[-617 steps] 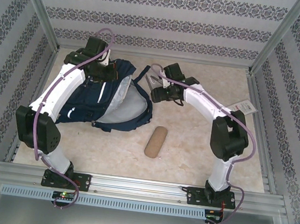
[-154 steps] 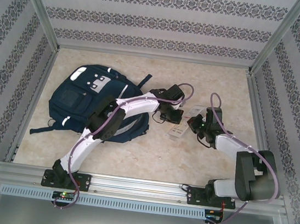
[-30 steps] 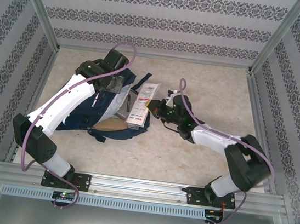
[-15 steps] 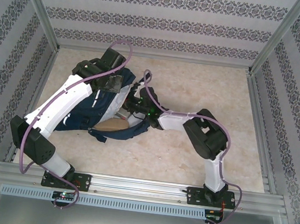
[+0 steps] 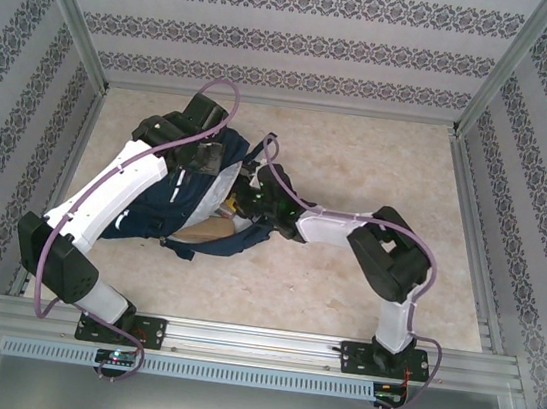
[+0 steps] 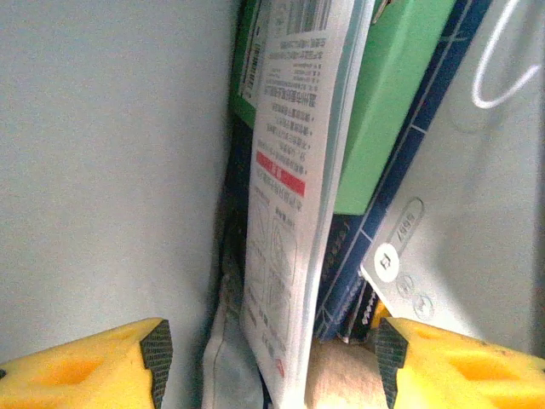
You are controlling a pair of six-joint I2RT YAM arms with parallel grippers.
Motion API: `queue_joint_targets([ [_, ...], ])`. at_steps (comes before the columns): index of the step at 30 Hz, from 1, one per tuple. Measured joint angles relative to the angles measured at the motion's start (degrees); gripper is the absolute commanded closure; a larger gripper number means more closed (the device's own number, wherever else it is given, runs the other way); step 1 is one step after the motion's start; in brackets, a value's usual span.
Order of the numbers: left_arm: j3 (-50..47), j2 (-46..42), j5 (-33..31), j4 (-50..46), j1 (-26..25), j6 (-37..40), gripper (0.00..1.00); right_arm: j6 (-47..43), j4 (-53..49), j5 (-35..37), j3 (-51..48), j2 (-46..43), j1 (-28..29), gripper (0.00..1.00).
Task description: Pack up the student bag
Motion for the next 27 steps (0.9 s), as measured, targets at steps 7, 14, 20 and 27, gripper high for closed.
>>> queue_joint_targets([
  [7,-1.2,-0.5,2.3,2.1,0.0,-2.2,0.55,-6.0,-7.9,3.4,-8.7,-12.2,-0.9,0.35],
  [14,-5.5,-6.4,2.1,2.1,2.4,-5.4,0.49,-12.5,-16.8,6.6,-11.7,-20.2,-1.1,0.35],
  [20,-17.7,-15.1,1.9,1.8,8.8,-11.1,0.5,-16.5,-22.0,8.9,-11.9,-21.9,0.1,0.31],
  [27,-32.9,-22.1,3.9,1.3,16.9,-17.6,0.5,-20.0,-25.9,6.7,-3.7,-10.9,0.4,0.52],
])
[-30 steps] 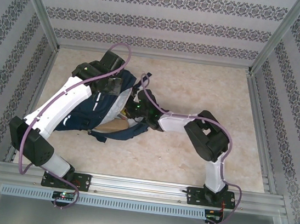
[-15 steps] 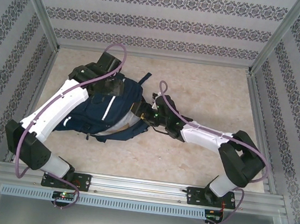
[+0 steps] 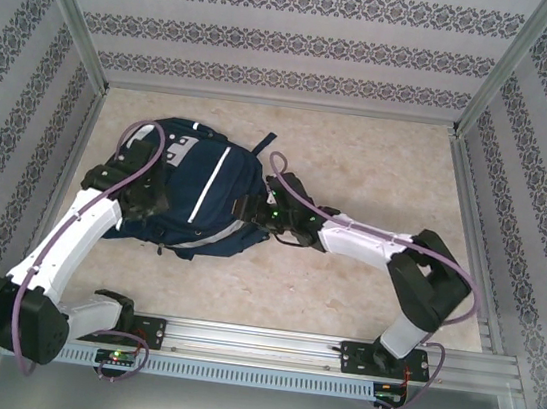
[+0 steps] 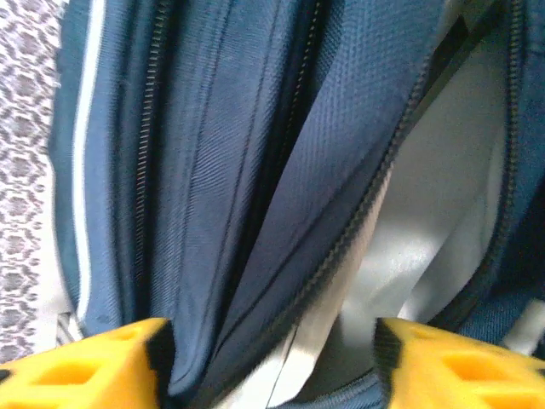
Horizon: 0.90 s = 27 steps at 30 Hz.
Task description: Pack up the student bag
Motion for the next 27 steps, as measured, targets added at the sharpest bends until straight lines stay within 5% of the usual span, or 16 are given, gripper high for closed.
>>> queue_joint_targets([
  [2,-2.4,-1.4,1.3,0.0,1.7,-0.9,0.5,-0.6,-1.6,0.0,2.3,2.3,-0.3,0.6],
  [14,-11.8,-2.2,12.5,6.4,9.3,-6.4,0.52,-9.3,-11.1,-2.0,17.1,12.1,-8.8,0.69],
  [27,-18.8,-2.7,15.8,10.2,16.5,-11.9,0.51,-17.4,-19.5,1.0,21.0,10.0,-10.4,0.59],
])
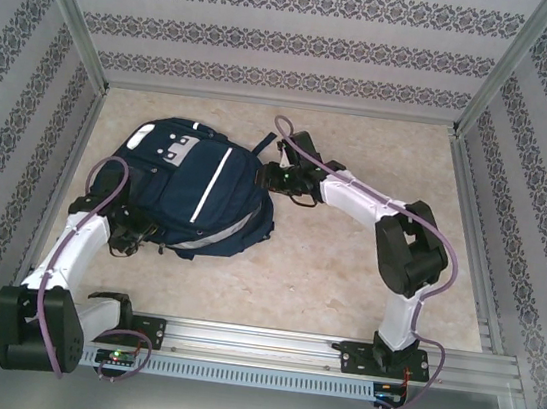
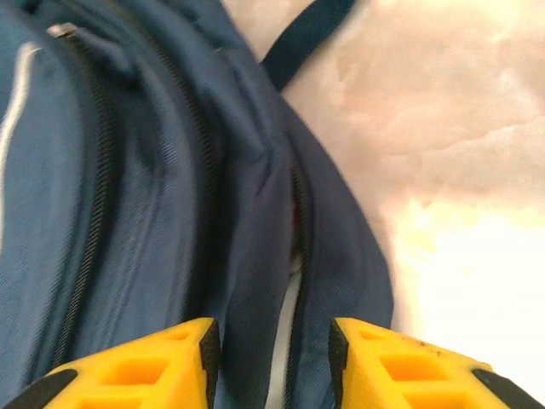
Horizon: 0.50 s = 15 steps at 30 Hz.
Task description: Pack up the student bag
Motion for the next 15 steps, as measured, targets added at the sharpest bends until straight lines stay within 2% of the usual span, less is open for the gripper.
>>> queue_joint_targets([
  [3,-1.4,0.8,0.4,2.2,1.2,-0.2,0.48,-0.9,-0.5,0.9,-0.8,-3.7,3.1,0.58],
  [7,-4.0,1.8,2.0,7.3,1.9,-0.2,0.5,-0.9,-0.3,0.7,-2.0,-7.5,7.4,0.58],
  [10,-5.6,1.9,3.5,11.1,2.1,-0.8,0.65,-0.9,-0.3,0.7,-3.3,-8.6,9.6,0.58],
  [12,-6.6,1.9,4.7,14.2,2.1,-1.5,0.86,-0.7,-0.4,0.8,-4.5,-9.0,10.2,0.58],
  [14,-7.5,1.9,5.3,16.9,2.2,-2.6,0.99,-0.7,-0.6,0.8,-5.0,-9.3,10.6,0.58],
  [15,-7.9,1.8,5.6,17.9,2.2,-3.5,1.0,-0.7,-0.8,1.0,-5.1,-9.5,10.9,0.57],
])
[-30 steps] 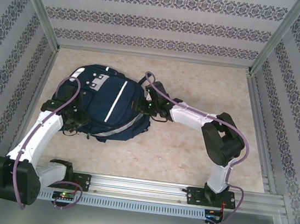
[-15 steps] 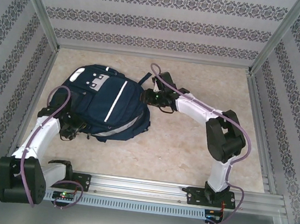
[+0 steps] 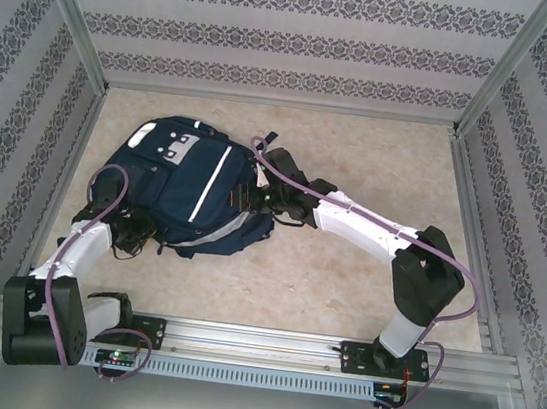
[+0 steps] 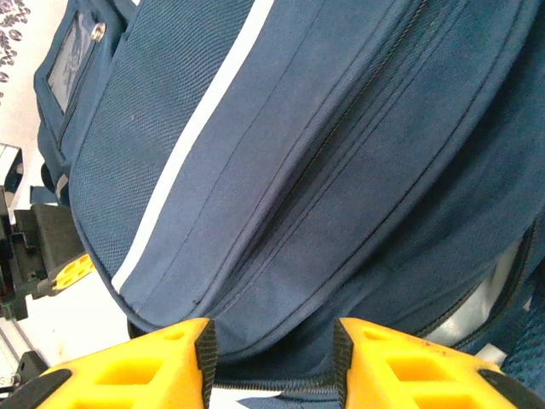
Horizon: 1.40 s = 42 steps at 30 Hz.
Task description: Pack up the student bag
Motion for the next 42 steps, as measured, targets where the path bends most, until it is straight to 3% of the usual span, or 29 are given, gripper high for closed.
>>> queue_joint_targets([
  [6,-1.0,-3.1,0.9,3.7,-0.9,-5.4,1.0,-0.5,-1.1,2.4,-0.4,-4.0,2.5,0.51],
  [10,-1.0,-4.1,0.8,4.9,-4.0,-9.6,1.0,-0.9,-1.6,5.0,-1.3,-6.7,5.4,0.5],
  [25,-0.1,-2.6,-7.5,12.2,-28.2,-23.8,1.0,3.1,0.0,12.6,-6.6,-4.5,15.0,0.67],
  [32,2.2,2.9,-8.7,15.0,-33.2,-26.1,1.0,6.0,1.4,18.2,-7.4,0.9,18.6,0.72],
  [35,3.1,3.5,-8.7,14.4,-33.2,-25.4,0.89,7.0,2.1,19.9,-7.4,1.9,18.8,0.71],
  [37,3.7,3.5,-8.9,13.5,-33.2,-24.6,0.76,7.5,2.9,20.9,-7.4,2.3,18.8,0.71],
  [42,4.7,0.6,-9.0,9.0,-32.2,-21.3,0.68,7.9,3.7,23.0,-7.3,4.4,19.0,0.72],
])
